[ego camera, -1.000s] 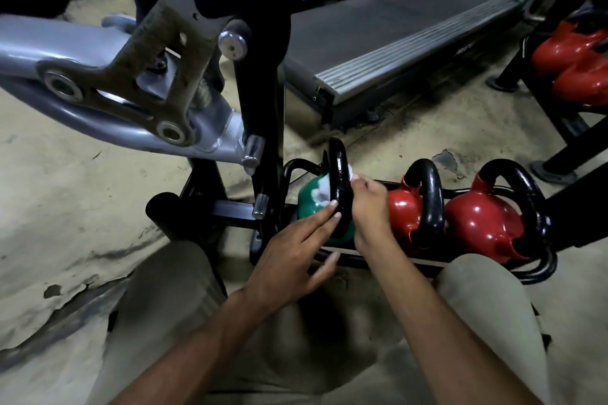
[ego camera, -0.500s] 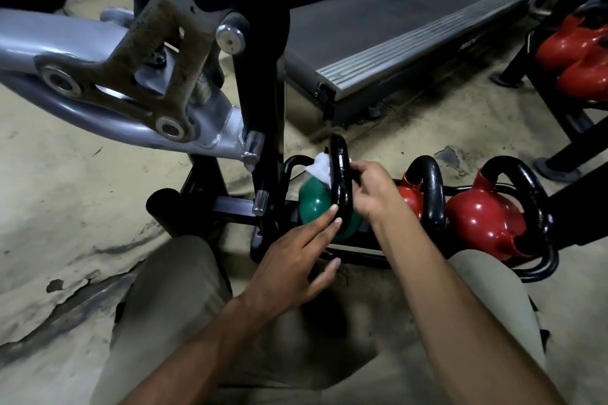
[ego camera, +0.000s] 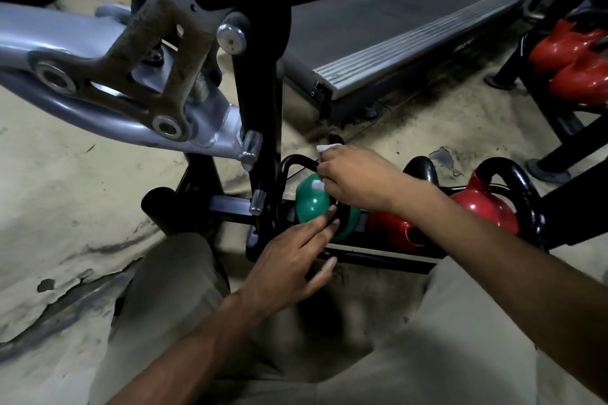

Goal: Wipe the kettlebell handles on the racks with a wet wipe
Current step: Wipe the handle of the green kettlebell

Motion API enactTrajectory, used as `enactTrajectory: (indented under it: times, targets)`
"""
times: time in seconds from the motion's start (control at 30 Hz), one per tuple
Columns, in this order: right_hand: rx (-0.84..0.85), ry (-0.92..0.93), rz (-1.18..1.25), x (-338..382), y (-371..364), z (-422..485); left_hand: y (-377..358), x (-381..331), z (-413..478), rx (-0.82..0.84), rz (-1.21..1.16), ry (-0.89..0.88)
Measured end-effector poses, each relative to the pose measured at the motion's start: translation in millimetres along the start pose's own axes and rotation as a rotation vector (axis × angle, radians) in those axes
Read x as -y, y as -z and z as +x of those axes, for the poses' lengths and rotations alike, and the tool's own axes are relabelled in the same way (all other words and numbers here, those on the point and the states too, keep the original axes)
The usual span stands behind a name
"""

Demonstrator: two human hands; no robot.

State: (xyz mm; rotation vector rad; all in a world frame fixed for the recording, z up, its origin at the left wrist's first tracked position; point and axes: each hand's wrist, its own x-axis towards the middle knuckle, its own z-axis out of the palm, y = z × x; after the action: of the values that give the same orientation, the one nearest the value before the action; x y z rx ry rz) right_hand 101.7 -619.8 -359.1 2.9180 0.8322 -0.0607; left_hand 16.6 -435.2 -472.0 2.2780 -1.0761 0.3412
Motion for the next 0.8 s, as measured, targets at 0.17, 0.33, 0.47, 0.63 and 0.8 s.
enactTrajectory:
  times: [0.17,0.33,0.47,0.63,0.8]
  targets:
    - [-0.648,-0.411,0.714,18.4,-43.8,-37.5,-0.8,-0.9,-0.9,-0.029,-0.033,0.027]
    - [-0.702,-1.008,1.743,41.9,-63.5,-23.6,0.6,-0.2,-1.1,-0.018,-0.032,0.038]
    - [-0.57,-1.094,2.101,32.5,-51.4,-14.4,1.6,-1.0,-1.0,-0.017,-0.014,0.034]
    - [-0.909,-0.85,1.238,64.3,-67.0,-40.9,0.3,-4.7,-2.7,-0.005,-0.018,0.051]
    - [-0.489,-0.161,0.25,36.9,-51.1,-28.9,-2.5,-8.8,-3.5,-0.034,0.08,-0.001]
